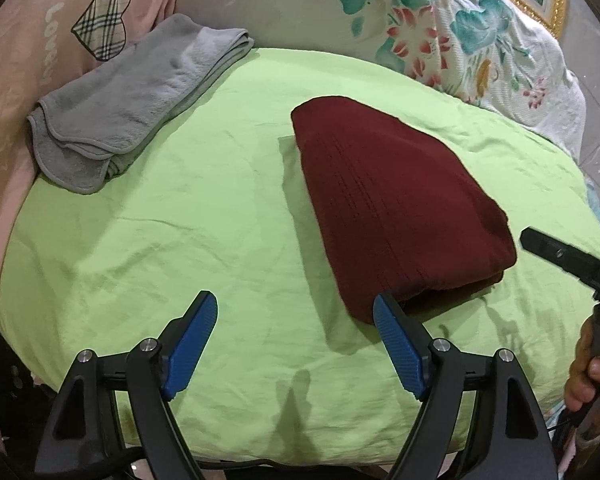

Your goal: Fold large clothes

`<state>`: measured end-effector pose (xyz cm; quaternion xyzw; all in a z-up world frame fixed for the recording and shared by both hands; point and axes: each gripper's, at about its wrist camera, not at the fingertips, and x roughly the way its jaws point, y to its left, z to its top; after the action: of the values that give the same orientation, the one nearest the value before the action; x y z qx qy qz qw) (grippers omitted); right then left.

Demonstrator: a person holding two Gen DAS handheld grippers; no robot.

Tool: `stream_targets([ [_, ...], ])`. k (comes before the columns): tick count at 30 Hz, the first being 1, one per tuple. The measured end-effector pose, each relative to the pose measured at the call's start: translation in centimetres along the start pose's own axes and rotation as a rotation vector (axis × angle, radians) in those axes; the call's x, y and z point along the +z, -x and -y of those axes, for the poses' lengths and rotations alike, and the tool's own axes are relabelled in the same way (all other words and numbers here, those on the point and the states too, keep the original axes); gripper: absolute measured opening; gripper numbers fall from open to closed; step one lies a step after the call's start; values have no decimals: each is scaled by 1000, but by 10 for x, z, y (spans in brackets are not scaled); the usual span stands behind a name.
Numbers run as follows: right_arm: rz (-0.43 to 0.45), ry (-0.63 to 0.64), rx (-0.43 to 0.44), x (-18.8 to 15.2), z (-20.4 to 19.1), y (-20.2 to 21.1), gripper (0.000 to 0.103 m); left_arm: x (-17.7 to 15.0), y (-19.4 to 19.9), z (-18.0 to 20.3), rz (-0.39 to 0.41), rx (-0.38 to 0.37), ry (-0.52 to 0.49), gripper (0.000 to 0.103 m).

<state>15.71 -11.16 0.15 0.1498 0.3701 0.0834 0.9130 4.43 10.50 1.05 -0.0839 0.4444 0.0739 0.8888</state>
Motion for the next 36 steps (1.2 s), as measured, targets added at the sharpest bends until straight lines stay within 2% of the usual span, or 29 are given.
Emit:
stream_targets([
  [5, 7, 6, 6, 7, -2, 3, 67, 4, 3, 0, 5, 44, -16, 81],
  [8, 9, 22, 3, 8, -4, 5, 72, 7, 8, 1, 18, 60, -24, 83],
  [13, 10, 12, -5, 18, 3, -5, 73, 18, 3, -2, 11, 32, -1, 84],
  [19, -23, -108, -41, 51, 41, -51, 73, 52, -27, -2, 13, -26, 51, 84],
  [24, -101, -166, -69, 63, 64, -94, 72, 76, -80, 6, -62, -37, 53, 85],
  [25, -113, -169, -51, 62, 66, -100, 50, 78, -85, 8, -57, -45, 49, 85],
  [26, -120, -179, -22, 60, 67, -105, 35, 80, -89, 10, -56, -54, 46, 84],
  [27, -124, -189, -7, 60, 68, -105, 24, 82, -91, 14, -62, -68, 35, 82],
  [28, -112, -191, -2, 60, 69, -102, 18, 82, -90, 17, -65, -73, 26, 75],
  [29, -87, -191, 2, 61, 69, -95, 16, 83, -88, 23, -65, -78, 9, 71],
  [32, -35, -231, -1, 56, 80, -79, 9, 80, -84, 38, -58, -73, -49, 70],
  [36, -101, -240, 2, 48, 88, -102, 12, 74, -96, 41, -64, -65, -40, 70],
])
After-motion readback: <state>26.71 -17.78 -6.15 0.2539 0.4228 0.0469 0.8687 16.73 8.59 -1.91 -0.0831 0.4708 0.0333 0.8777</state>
